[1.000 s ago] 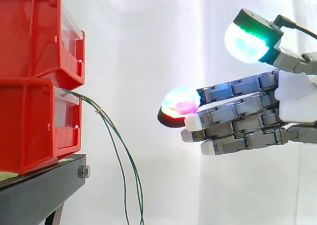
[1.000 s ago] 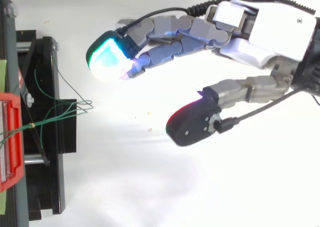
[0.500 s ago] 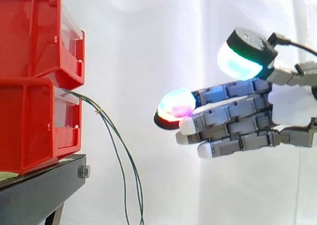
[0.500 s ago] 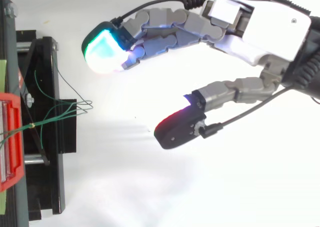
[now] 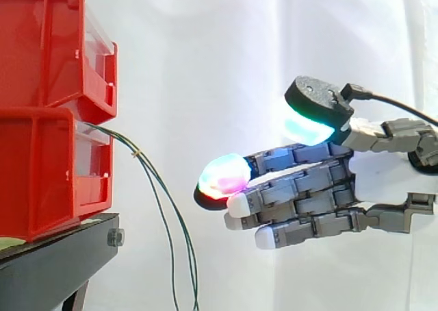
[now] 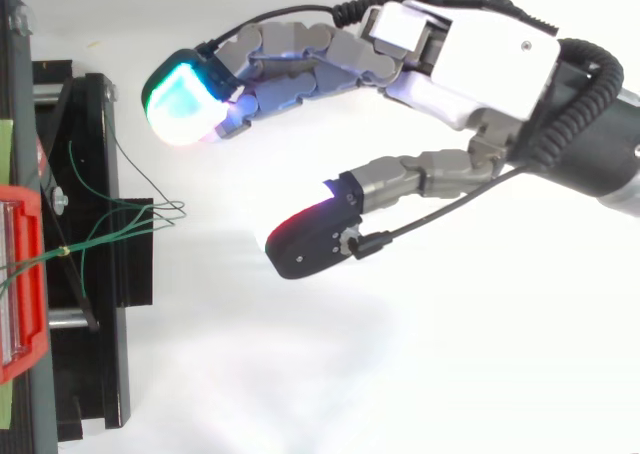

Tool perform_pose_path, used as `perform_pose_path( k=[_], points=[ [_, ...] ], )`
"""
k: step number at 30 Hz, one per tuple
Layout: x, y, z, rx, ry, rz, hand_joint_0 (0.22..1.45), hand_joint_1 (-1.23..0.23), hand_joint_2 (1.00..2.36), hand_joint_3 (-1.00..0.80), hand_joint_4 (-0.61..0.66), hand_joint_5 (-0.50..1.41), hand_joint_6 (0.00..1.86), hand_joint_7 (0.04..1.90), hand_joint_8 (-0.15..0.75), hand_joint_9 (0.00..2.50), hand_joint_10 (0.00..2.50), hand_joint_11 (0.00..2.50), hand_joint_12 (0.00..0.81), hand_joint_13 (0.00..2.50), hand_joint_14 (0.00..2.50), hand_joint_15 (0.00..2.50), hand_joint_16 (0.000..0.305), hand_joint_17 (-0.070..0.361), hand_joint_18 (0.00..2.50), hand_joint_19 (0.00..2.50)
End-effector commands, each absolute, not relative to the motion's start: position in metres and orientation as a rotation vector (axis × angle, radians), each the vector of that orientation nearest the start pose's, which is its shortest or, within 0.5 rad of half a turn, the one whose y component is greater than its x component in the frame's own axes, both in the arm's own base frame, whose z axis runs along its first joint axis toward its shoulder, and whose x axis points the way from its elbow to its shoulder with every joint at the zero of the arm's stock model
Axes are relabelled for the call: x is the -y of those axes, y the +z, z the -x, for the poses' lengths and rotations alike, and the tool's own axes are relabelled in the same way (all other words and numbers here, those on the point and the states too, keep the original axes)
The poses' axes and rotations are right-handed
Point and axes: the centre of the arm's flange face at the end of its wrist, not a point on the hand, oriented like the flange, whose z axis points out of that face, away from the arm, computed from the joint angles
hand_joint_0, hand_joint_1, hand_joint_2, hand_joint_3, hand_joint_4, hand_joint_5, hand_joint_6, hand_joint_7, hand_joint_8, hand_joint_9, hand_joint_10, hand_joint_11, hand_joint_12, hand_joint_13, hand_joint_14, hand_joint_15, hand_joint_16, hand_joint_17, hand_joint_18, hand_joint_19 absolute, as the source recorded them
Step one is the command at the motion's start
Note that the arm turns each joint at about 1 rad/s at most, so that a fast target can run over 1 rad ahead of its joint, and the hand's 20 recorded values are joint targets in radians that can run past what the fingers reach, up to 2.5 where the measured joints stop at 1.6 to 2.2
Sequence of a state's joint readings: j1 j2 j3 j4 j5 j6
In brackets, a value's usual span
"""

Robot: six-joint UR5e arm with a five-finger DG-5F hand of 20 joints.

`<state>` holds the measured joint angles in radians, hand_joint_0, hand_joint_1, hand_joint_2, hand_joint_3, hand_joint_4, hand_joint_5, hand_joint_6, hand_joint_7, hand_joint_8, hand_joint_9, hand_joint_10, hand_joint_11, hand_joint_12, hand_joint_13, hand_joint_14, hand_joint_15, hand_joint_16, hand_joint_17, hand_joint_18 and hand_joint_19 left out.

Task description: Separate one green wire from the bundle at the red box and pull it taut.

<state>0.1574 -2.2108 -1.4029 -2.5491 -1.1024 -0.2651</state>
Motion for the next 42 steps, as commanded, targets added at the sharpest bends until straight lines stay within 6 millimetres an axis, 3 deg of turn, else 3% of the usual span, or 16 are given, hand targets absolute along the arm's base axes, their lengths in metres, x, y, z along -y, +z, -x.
perform_pose_path(
  k=[1,8,9,11,17,18,29,42],
  points=[
    [0.068,0.231,-0.734,-1.01,0.844,-1.132,0.53,-0.75,1.0,-0.5,0.23,-0.19,0.5,0.81,0.244,0.6,0.01,0.27,0.338,0.35,0.0,0.11,0.049,0.11,0.4,0.35],
    [0.068,0.222,-0.747,-1.015,0.82,-1.114,0.53,-0.74,1.0,-0.5,0.24,-0.19,0.5,0.82,0.247,0.6,0.01,0.28,0.339,0.36,0.0,0.11,0.049,0.11,0.4,0.35],
    [0.068,0.211,-0.754,-1.02,0.816,-1.116,0.53,-0.73,1.0,-0.5,0.24,-0.19,0.5,0.81,0.247,0.6,0.01,0.27,0.338,0.36,0.0,0.11,0.049,0.11,0.4,0.35],
    [0.065,0.215,-0.759,-1.015,0.824,-1.109,0.53,-0.73,1.0,-0.5,0.24,-0.19,0.5,0.81,0.25,0.61,0.01,0.28,0.338,0.36,0.0,0.12,0.049,0.11,0.4,0.36],
    [0.047,0.193,-0.788,-1.019,0.854,-1.095,0.53,-0.73,1.0,-0.5,0.24,-0.18,0.5,0.82,0.25,0.61,0.01,0.29,0.339,0.36,0.01,0.11,0.049,0.11,0.41,0.36],
    [0.042,0.198,-0.792,-1.014,0.871,-1.089,0.53,-0.73,1.0,-0.5,0.24,-0.18,0.5,0.82,0.25,0.62,0.01,0.28,0.339,0.36,0.0,0.12,0.049,0.11,0.41,0.36],
    [0.02,0.195,-0.792,-1.049,0.921,-1.087,0.53,-0.72,1.0,-0.49,0.28,-0.15,0.5,0.9,0.253,0.65,0.01,0.29,0.337,0.38,0.0,0.12,0.049,0.11,0.42,0.37],
    [0.023,0.19,-0.787,-1.071,0.93,-1.144,0.56,-0.67,1.0,-0.48,0.27,-0.13,0.5,1.0,0.254,0.68,0.01,0.3,0.331,0.4,0.01,0.13,0.047,0.106,0.44,0.38]
  ],
)
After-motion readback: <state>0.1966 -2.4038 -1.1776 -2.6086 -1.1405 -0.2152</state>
